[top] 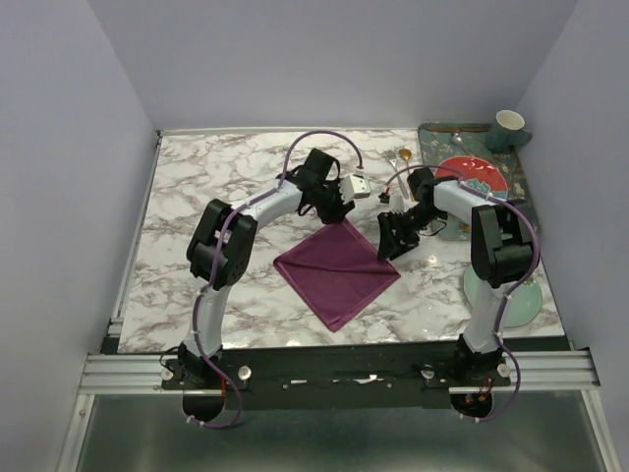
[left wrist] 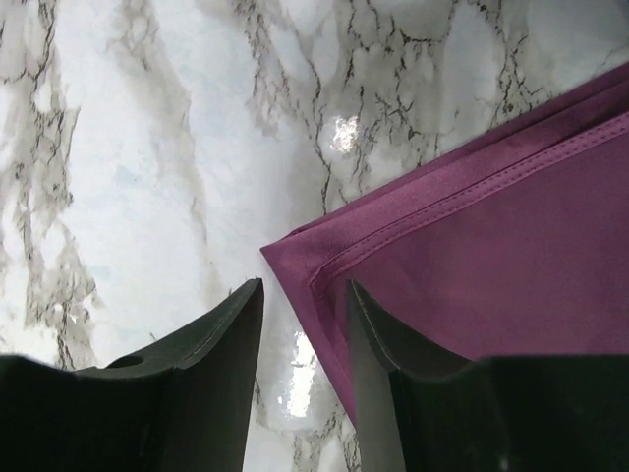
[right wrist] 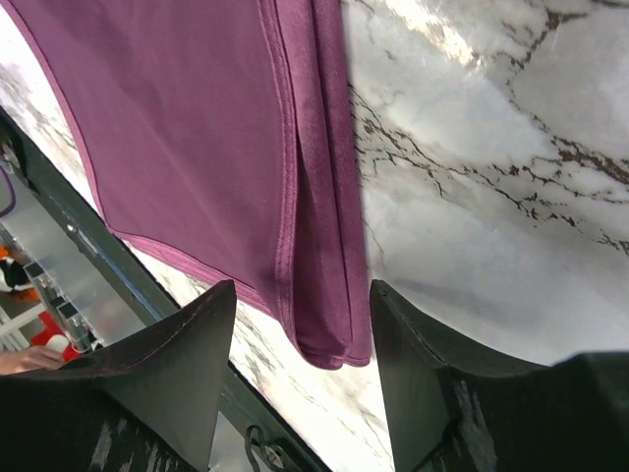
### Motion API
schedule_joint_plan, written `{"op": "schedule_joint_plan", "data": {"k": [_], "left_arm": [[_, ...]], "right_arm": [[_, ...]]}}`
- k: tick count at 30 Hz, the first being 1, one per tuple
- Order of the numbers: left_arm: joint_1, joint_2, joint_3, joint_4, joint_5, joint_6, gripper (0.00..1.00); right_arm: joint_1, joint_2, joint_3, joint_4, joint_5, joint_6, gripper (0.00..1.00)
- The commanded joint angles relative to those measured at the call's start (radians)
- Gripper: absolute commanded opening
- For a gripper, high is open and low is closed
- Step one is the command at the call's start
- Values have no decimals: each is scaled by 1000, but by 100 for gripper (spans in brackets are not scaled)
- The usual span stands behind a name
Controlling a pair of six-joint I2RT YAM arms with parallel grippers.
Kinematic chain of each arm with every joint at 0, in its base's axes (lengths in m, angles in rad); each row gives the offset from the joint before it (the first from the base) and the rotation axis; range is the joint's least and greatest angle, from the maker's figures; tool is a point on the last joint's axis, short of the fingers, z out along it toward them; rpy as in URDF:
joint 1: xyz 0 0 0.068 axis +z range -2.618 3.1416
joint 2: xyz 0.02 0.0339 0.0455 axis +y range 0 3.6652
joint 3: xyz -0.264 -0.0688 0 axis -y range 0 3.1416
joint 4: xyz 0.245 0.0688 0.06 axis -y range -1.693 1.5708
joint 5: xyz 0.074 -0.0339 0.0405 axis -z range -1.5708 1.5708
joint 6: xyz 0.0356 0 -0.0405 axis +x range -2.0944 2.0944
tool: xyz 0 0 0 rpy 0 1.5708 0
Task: Fold the napkin into a case and place the utensils inside
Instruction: Fold the top corner of the square-folded napkin at the center of the board, then smooth out the upper triangle-folded napkin at the center of the board.
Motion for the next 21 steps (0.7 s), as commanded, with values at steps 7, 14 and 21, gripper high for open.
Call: {"op": "schedule_joint_plan", "data": {"k": [7,14,21], "left_arm": [[164,-312,-147,-52,110,-189,57],[212,-552,-444,-159,204,-172,57],[218,-701,-682,-166,251,-201,53]], "right_arm": [[-4,-43,-70,-38,36,-76,81],[-4,-91,-99,-69,21,-122,88],[-4,-40,-149,-36,16,-89,84]]}}
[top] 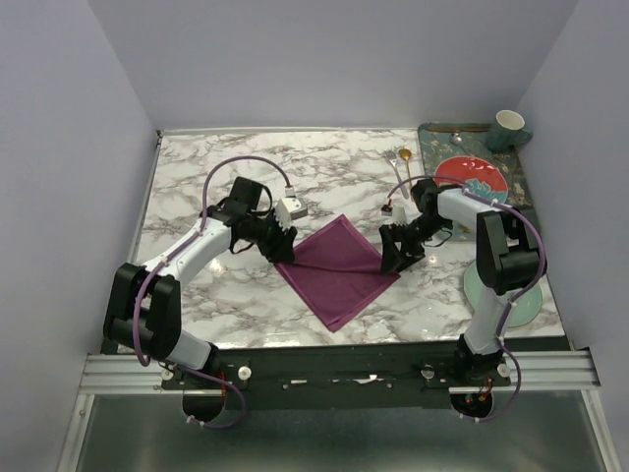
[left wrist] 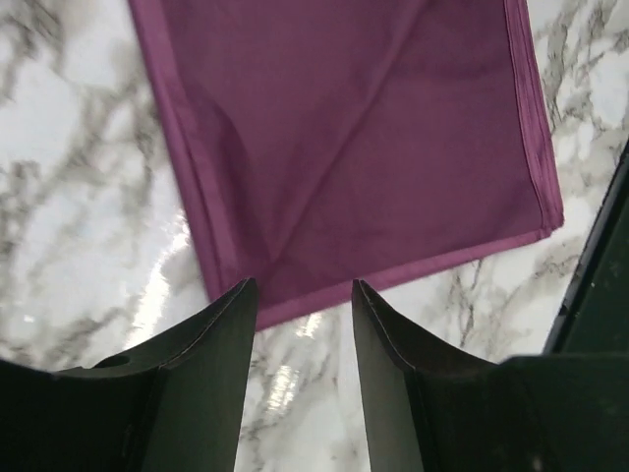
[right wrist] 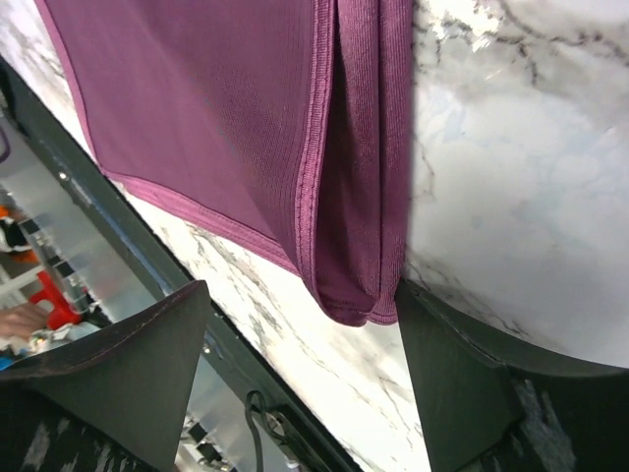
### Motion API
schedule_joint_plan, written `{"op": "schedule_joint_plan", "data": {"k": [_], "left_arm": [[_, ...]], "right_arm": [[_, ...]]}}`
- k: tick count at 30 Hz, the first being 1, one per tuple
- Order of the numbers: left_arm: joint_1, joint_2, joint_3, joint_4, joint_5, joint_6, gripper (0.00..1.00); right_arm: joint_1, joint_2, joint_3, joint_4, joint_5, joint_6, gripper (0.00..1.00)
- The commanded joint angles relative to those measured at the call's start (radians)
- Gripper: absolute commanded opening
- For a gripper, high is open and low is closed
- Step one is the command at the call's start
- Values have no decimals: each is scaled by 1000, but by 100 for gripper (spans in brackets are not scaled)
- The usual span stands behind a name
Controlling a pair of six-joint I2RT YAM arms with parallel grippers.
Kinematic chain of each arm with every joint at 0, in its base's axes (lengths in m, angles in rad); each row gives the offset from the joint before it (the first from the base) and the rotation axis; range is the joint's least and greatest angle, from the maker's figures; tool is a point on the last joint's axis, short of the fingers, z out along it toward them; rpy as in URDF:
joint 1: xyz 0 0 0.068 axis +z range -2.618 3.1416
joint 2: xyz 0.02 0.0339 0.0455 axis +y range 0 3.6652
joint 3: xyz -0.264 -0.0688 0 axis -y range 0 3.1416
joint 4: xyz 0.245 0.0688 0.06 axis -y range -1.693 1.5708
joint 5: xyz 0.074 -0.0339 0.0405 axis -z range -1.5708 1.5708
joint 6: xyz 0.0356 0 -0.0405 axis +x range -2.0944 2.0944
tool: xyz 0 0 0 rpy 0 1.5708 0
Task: Fold the napkin into a case and place the utensils inside
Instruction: Smooth out the upper triangle-folded napkin at the center of the board.
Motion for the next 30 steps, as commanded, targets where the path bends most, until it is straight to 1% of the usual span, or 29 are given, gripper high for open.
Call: {"op": "schedule_joint_plan", "data": {"k": [1,5,6,9,16,20,21,25,29,30], "left_arm": [[3,-65,-103,-39,67,-31,52],[6,-61,-119,-49,64,-30,49],[5,-45,-120,-49,64,-31,47],[5,-7,-123,-42,67,-28,42],[37,59,-103,26,56,-97,40],[99,68,-77,63,83,-135,40],[133,67,-71,66,99,-137,41],[190,41,-25,52,133,-114,46],[195,-22,7,38,105,-80,50],[195,-48,12,40,105,-82,52]], "right_arm": [[-2,31,-34,20,13,1,83],[-1,59,-36,31,-10,33,79],[1,72,-36,29,-13,42,77],[10,83,-36,39,-24,64,76],[27,118,-5,74,-38,128,75],[33,138,28,97,-54,176,75],[33,140,35,97,-62,182,75],[36,114,36,71,-64,184,76],[27,36,38,5,19,144,82],[22,10,41,-6,78,133,84]]}}
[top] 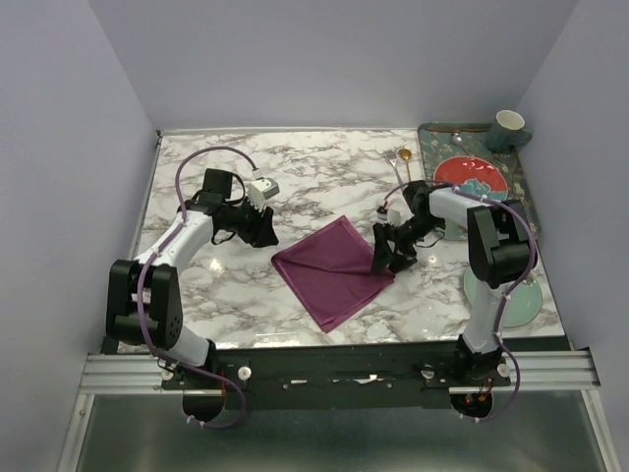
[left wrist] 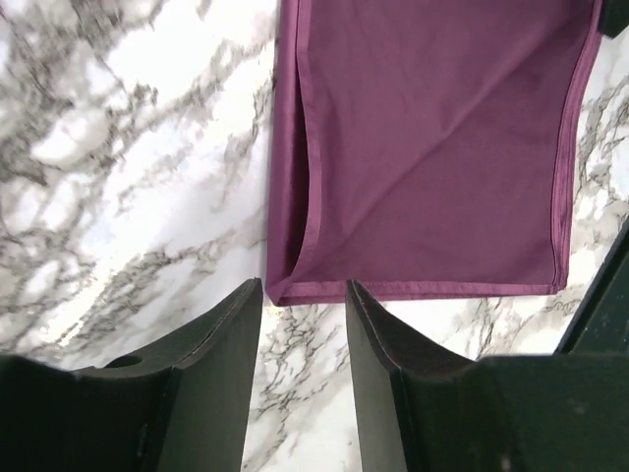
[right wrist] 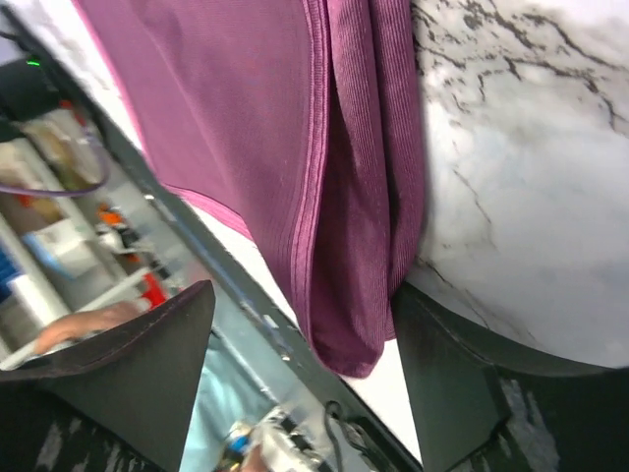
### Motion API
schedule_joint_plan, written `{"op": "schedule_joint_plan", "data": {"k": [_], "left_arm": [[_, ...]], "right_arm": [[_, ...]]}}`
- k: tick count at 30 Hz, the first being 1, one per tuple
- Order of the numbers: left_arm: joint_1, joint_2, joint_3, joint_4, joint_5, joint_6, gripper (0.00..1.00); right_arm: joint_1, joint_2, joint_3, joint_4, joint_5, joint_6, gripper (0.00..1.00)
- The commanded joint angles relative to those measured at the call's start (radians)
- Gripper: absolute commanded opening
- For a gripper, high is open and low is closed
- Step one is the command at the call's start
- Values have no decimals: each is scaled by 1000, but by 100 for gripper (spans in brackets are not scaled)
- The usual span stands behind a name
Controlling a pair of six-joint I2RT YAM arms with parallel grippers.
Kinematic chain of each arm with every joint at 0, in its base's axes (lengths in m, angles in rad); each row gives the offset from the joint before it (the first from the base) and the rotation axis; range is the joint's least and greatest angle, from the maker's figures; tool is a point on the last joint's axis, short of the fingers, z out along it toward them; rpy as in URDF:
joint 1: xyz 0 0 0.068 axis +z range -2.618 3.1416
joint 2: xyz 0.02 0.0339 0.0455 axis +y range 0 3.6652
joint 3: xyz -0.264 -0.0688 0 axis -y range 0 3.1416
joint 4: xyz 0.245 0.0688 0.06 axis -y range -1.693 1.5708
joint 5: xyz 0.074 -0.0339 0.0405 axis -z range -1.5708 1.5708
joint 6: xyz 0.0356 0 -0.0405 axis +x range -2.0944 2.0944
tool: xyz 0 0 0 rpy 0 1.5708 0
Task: Fold the napkin into a case and place the utensils inside
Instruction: Smooth out the upper triangle-folded napkin at the center of the board.
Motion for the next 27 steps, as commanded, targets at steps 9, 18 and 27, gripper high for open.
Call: {"op": "schedule_joint_plan", "data": {"k": [9,18,27], "left_arm": [[-35,-265,10,164,-34,-144,79],[-41,-296,132,393,-332,-261,99],[-43,-38,349,160,101,-531,99]], "right_arm": [[-54,-297,144,-98,183,-178,88],[-48,-392,348,221,74,-8,100],[-58,1,757,-25,-283,109,100]]}}
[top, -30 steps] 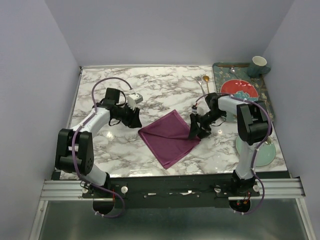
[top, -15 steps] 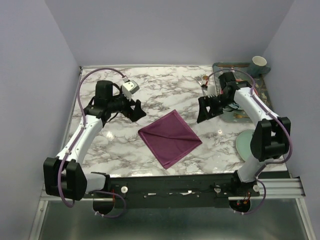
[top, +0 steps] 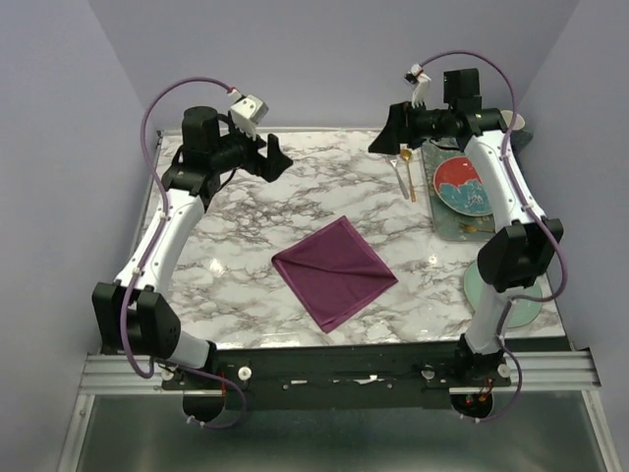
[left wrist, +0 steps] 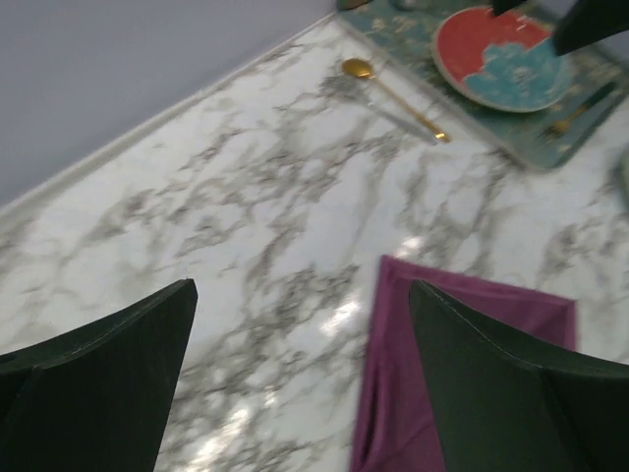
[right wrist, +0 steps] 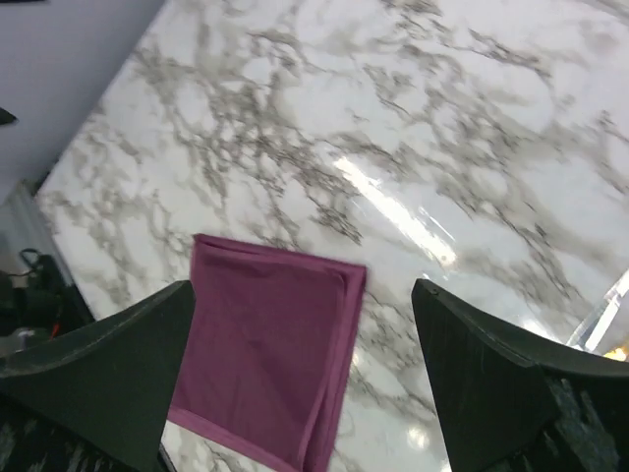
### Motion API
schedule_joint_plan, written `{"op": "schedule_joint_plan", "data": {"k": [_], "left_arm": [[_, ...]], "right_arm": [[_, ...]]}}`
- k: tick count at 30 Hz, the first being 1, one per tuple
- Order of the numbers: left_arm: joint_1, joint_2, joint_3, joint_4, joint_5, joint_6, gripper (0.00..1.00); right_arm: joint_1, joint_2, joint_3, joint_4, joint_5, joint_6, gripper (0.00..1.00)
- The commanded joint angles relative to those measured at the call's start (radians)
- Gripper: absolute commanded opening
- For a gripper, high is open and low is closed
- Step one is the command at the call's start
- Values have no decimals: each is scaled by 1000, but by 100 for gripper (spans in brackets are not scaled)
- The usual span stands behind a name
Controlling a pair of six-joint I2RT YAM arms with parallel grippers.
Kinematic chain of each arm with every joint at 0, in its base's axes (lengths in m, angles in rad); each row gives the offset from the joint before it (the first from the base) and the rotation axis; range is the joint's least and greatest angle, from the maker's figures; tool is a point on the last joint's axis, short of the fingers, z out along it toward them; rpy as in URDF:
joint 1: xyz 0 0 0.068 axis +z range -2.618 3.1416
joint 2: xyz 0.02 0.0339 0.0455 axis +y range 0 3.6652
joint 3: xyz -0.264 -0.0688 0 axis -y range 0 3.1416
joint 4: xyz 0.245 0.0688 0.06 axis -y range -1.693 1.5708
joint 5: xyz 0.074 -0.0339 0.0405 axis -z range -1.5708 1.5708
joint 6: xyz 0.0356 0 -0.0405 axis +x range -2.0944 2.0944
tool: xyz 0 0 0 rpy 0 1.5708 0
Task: Fold the napkin into a case and place the utensils inside
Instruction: Smooth out the upper triangle-folded napkin at the center of the board.
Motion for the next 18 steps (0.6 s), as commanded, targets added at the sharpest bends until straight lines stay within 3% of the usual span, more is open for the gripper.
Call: {"op": "schedule_joint_plan", "data": {"k": [1,2,4,8,14,18], "left_arm": [[-14,67,-155,22,349,-341,99],[-29,66,-206,170,376,-425,99],[-89,72,-327,303,419,-602,99],[-184,84,-466,530,411,-734,99],[-217,156,-679,869,379,-1020,99],[-229,193,-678,856,368,-1009,99]], "right_arm": [[22,87,-191,7,-363,159,100],[40,14,-283,91,-376,205,100],[108,-45,-464,217,-383,278,100],[203,-96,-644,317,-388,336,100],[249,-42,-793,387,-419,361,100],[249,21,-831,403,-429,342,100]]}}
